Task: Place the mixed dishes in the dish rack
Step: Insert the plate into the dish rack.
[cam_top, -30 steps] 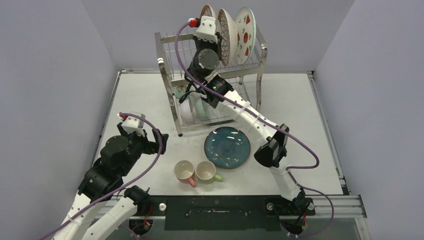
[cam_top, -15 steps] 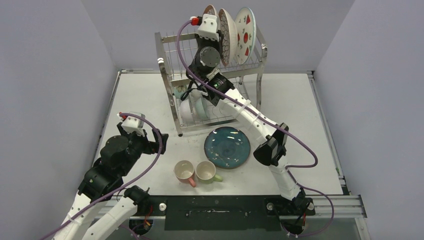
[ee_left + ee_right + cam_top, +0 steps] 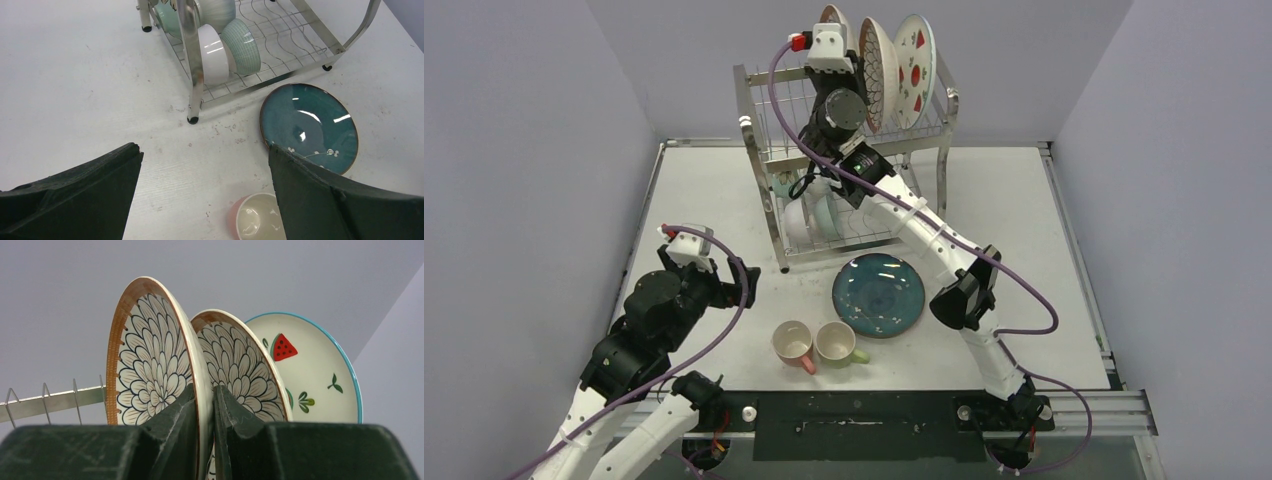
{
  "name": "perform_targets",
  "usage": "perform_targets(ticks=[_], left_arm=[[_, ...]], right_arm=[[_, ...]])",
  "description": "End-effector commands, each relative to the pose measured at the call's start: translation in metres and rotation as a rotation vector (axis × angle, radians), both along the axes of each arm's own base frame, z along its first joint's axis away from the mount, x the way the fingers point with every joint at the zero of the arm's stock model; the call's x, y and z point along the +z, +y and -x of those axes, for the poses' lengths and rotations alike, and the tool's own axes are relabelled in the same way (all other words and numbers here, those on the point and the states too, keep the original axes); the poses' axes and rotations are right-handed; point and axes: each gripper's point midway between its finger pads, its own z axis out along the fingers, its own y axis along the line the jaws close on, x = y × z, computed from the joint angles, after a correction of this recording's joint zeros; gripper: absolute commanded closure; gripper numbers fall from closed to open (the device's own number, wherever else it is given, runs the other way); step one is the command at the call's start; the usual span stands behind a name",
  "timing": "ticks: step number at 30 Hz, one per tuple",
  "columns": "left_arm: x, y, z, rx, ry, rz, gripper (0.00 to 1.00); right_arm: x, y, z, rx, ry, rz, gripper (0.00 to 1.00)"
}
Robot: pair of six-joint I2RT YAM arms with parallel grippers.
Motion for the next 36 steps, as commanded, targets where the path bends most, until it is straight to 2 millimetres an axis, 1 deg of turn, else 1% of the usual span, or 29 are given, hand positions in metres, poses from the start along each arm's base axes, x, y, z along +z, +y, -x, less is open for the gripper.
perform_targets(ticks=[1, 8, 17, 21, 25, 28, 30, 33, 36], left_arm=[[0.011, -0.003, -0.003, -0.006, -0.036, 0.03, 0.03], [0.011, -0.004, -0.004, -0.008, -0.033, 0.031, 0.03], [0.01, -0.003, -0.005, -0.007, -0.03, 0.032, 0.03], [0.011, -0.003, -0.005, -0.008, -0.031, 0.034, 0.03], [0.011, -0.003, -0.004, -0.008, -0.033, 0.035, 0.03], [0.011, -0.003, -0.004, -0.009, -0.032, 0.036, 0.03], [0.011, -0.003, -0.004, -0.009, -0.034, 0.036, 0.03], [0.012, -0.003, -0.004, -0.006, -0.035, 0.037, 0.03], [0.012, -0.002, -0.004, -0.006, -0.035, 0.036, 0.03]], right_arm=[[0.054, -0.01, 0.01, 0.065, -0.135, 0.003, 1.0], [0.058, -0.013, 0.007, 0.063, -0.137, 0.048, 1.0], [0.037, 0.004, 0.004, 0.068, -0.097, 0.103, 1.0], [0.026, 0.016, 0.006, 0.073, -0.078, 0.147, 1.0], [0.016, 0.023, 0.006, 0.076, -0.061, 0.165, 1.0], [0.014, 0.027, 0.009, 0.084, -0.055, 0.163, 0.87], [0.014, 0.028, 0.01, 0.091, -0.056, 0.152, 0.71], [0.017, 0.028, 0.014, 0.102, -0.056, 0.131, 0.55], [0.023, 0.025, 0.02, 0.112, -0.061, 0.099, 0.49]])
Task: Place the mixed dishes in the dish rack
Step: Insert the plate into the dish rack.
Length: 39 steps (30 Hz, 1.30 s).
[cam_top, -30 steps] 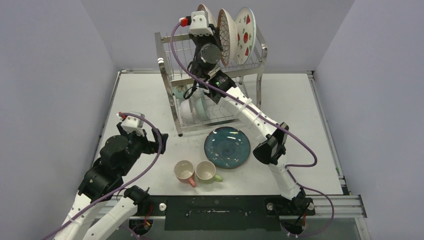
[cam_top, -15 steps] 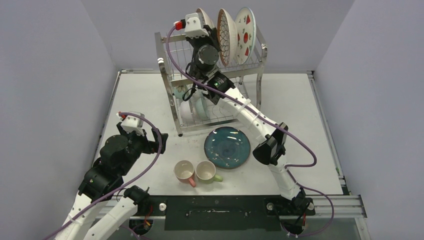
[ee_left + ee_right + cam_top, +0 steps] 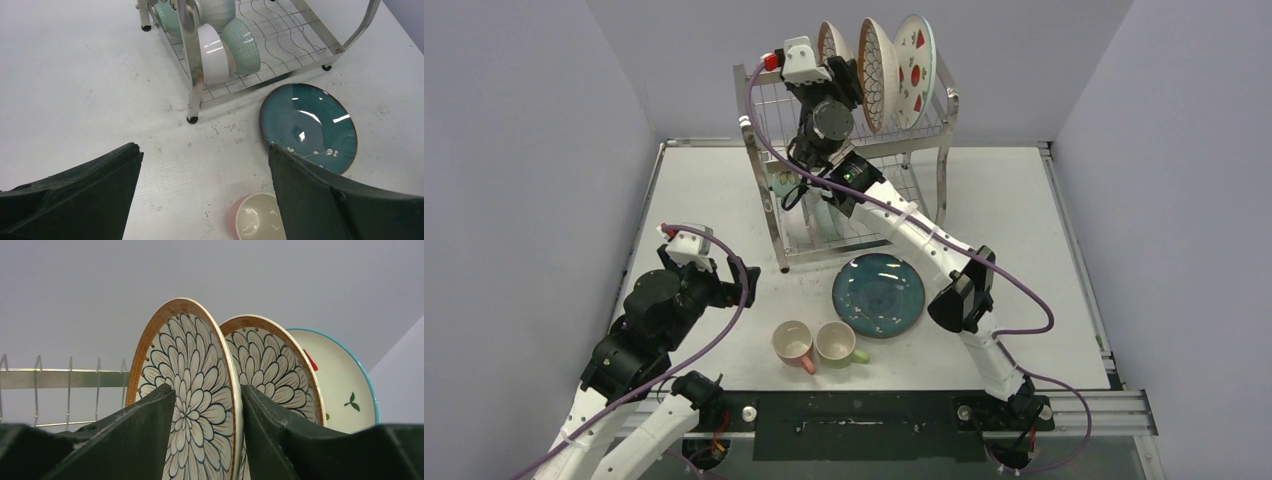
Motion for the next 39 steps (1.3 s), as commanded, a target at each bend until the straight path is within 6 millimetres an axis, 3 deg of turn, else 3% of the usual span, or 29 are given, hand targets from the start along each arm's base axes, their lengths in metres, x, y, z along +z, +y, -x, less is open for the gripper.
perform_targets(ticks=[1, 7, 13, 24, 31, 39], left_arm=[[0.012, -0.002, -0.003, -0.002, -0.04, 0.03, 0.03], [0.012, -0.002, -0.003, 0.0, -0.038, 0.029, 0.03], [0.011, -0.002, -0.004, 0.0, -0.034, 0.028, 0.03], [0.008, -0.002, -0.006, 0.006, -0.021, 0.024, 0.03], [0.002, -0.005, -0.01, 0.009, 0.005, 0.025, 0.03], [-0.005, -0.008, -0.017, 0.056, 0.055, 0.085, 0.03]], right_arm=[[0.032, -0.008, 0.019, 0.041, -0.054, -0.101, 0.47], [0.051, -0.017, 0.036, 0.071, -0.067, -0.171, 0.3], [0.071, -0.022, 0.064, 0.126, -0.064, -0.226, 0.21], [0.081, -0.054, 0.112, 0.259, 0.015, -0.368, 0.16], [0.053, -0.084, 0.141, 0.309, 0.136, -0.416, 0.15], [0.0, -0.128, 0.177, 0.347, 0.278, -0.476, 0.15]])
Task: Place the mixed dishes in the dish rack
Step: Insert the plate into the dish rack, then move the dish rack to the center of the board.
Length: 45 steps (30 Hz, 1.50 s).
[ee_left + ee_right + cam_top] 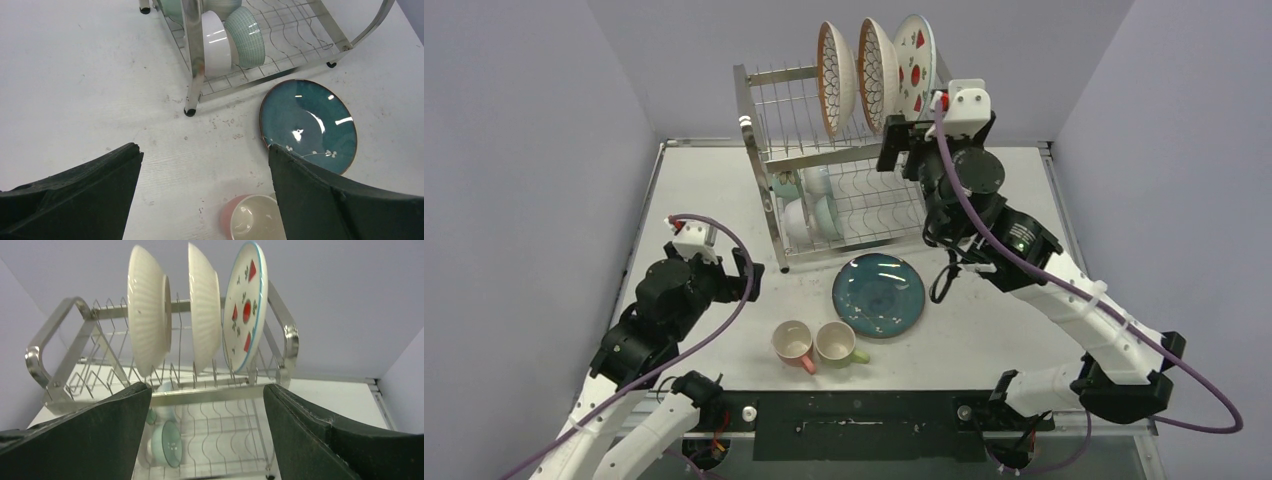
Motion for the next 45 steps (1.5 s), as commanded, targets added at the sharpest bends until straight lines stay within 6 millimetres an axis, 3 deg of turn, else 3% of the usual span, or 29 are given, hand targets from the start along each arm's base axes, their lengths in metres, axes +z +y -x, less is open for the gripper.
perform_targets(ticks=[1, 5, 11, 17, 20, 35, 41, 45], left_arm=[[0.005, -0.006, -0.009, 0.045, 0.006, 0.099, 0.03], [-0.013, -0.013, -0.017, 0.092, 0.052, 0.182, 0.03], [-0.033, -0.016, -0.036, 0.16, 0.072, 0.209, 0.05], [-0.051, -0.023, -0.06, 0.192, 0.077, 0.206, 0.1], [-0.062, -0.03, -0.073, 0.201, 0.083, 0.207, 0.15], [-0.097, -0.043, -0.123, 0.23, 0.053, 0.141, 0.3], [-0.108, -0.048, -0.134, 0.217, 0.058, 0.136, 0.37], [-0.113, -0.05, -0.137, 0.198, 0.057, 0.138, 0.48]], right_arm=[[-0.03, -0.021, 0.02, 0.056, 0.098, -0.073, 0.16], [-0.072, -0.037, 0.031, 0.07, 0.194, -0.067, 0.15], [-0.151, -0.05, 0.043, 0.116, 0.361, -0.032, 0.18], [-0.227, -0.05, 0.057, 0.155, 0.517, -0.02, 0.19], [-0.256, -0.05, 0.063, 0.163, 0.575, -0.023, 0.22], [-0.367, -0.056, 0.08, 0.195, 0.856, -0.147, 0.3], [-0.403, -0.059, 0.082, 0.22, 0.966, -0.305, 0.37], [-0.42, -0.06, 0.084, 0.227, 1.007, -0.382, 0.41]])
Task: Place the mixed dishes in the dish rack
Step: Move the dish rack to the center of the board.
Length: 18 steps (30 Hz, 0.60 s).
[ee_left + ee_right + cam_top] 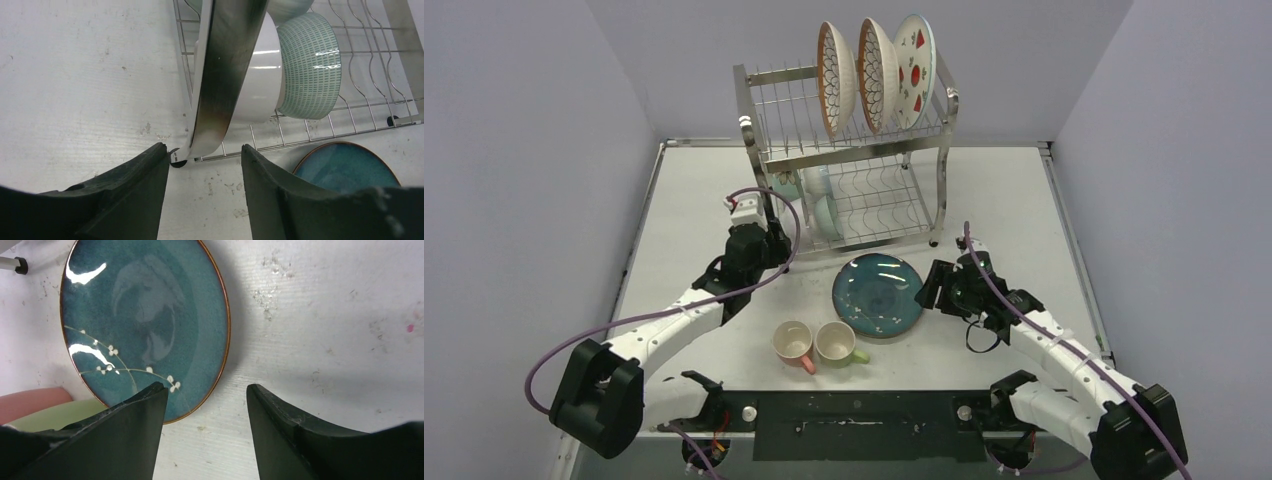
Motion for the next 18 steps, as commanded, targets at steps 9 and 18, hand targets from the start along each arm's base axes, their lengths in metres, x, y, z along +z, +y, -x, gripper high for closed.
perform_targets(ticks=[9, 18], left_arm=[[0.009, -0.025, -0.02, -0.132, -0.104, 0.034, 0.63], [0.006, -0.041, -0.02, -0.218, -0.12, 0.049, 0.8]], right_arm=[[-0.018, 0.011, -0.01, -0.069, 0.049, -0.211, 0.43], [-0.039, 0.002, -0.013, -0.16, 0.091, -0.279, 0.45]])
